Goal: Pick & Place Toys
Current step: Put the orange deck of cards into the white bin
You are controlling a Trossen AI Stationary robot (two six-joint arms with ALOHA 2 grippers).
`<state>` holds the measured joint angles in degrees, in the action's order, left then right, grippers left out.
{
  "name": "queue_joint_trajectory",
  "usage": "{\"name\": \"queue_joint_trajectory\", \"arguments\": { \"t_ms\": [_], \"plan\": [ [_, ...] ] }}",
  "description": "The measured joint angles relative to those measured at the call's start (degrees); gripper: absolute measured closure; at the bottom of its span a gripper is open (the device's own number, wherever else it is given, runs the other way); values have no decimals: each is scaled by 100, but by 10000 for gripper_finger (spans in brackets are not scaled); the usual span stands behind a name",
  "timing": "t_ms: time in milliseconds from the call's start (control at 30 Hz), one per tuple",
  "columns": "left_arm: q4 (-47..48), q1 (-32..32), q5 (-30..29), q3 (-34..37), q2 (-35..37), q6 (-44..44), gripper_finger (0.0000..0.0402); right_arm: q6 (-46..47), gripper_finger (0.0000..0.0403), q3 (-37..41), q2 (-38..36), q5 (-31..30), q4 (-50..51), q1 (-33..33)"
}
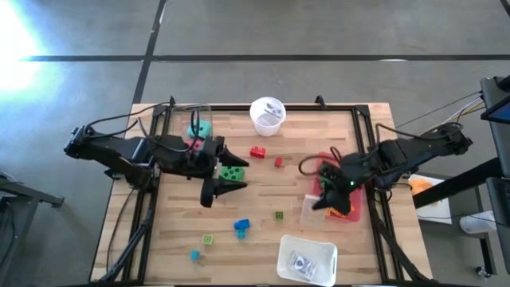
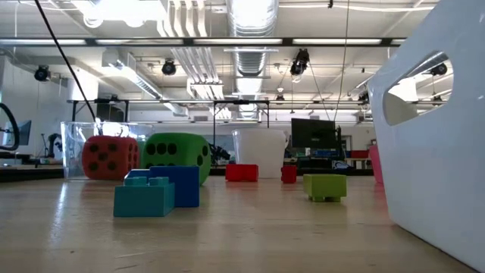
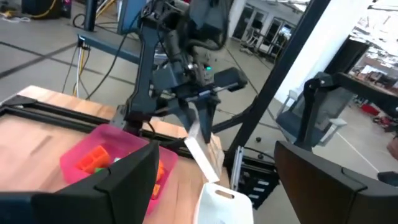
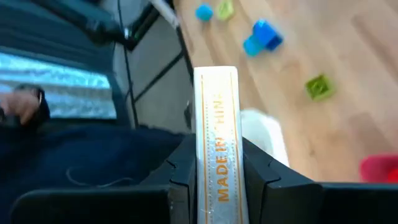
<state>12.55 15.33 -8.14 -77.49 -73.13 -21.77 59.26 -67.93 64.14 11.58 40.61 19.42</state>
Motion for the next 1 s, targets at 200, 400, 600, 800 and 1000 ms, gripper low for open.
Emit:
{"name": "queue_joint_trajectory", "arguments": {
  "t_ms": [200,400,600,800,1000],
  "plan": [
    [244,0,14,4,23,-76,82,67,345,318,2,99,-23,486],
    [282,0,15,4,23,-77,82,-366,345,919,2,143,-521,934],
    [289,-4,15,17,24,-144,82,-350,345,1861,7,502,-1927,1113],
    [323,-4,16,26,24,-262,82,-395,345,2718,9,506,-2848,1106],
    [381,-4,15,31,24,-379,82,-767,345,2985,11,543,-3208,1106]
  ]
}}
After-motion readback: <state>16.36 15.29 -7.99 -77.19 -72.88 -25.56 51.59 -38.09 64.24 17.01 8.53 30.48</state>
